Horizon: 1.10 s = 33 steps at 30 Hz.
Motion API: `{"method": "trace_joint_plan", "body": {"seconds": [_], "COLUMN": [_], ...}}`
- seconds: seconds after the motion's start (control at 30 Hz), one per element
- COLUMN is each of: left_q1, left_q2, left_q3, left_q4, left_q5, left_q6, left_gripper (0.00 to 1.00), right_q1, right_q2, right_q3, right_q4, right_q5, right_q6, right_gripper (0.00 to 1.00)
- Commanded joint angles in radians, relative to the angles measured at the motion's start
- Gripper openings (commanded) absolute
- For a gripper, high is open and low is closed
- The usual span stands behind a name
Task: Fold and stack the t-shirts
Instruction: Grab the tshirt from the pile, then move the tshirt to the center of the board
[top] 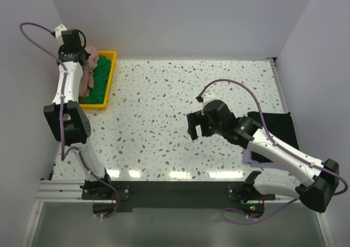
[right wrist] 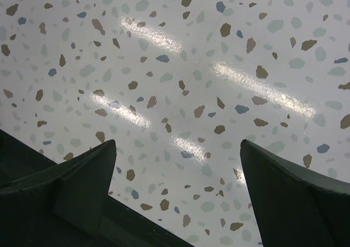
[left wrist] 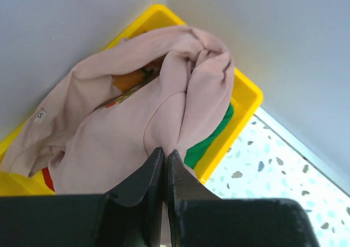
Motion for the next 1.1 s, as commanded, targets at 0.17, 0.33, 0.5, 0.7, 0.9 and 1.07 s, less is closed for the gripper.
{"method": "trace_joint_plan", "body": {"seconds": [0.17, 0.33, 0.5, 0.7, 0.9, 1.07], "left_q1": [-0.053, -0.174, -0.287, -0.450, -0.631, -0.693], "left_q2": [-0.246, -0.355, -0.470, -0.555, -0.487, -0.476], "left_q3": [0.148, 0.180, 0.162, 0.055, -0.064, -0.086], "left_q4": [0.017, 0.018, 0.028, 0.049, 0.080, 0.106], "left_q5": [0.214, 0.219, 0.273, 0.314, 0.282, 0.231], "left_q6": [0.058, 0.102, 0.092, 0.044, -0.001, -0.045], "left_gripper": [0.00, 0.00, 0.00, 0.00, 0.00, 0.00], "right_q1": [0.000, -0.001, -0.001, 0.000, 0.000, 0.000], "right_q2": [0.007, 0.006, -0.014, -0.056, -0.063, -0.071], "right_q3": [0.050, 0.079, 0.112, 0.122, 0.119, 0.103], "right_q4": [0.010, 0.004, -0.011, -0.017, -0.016, 0.012], "right_q5": [0.031, 0.046, 0.080, 0.090, 0.101, 0.068], "right_q6": [-0.011, -0.006, 0.003, 0.029, 0.058, 0.083], "right_gripper": [0.99, 0.99, 0.99, 0.99, 0.99, 0.99]}}
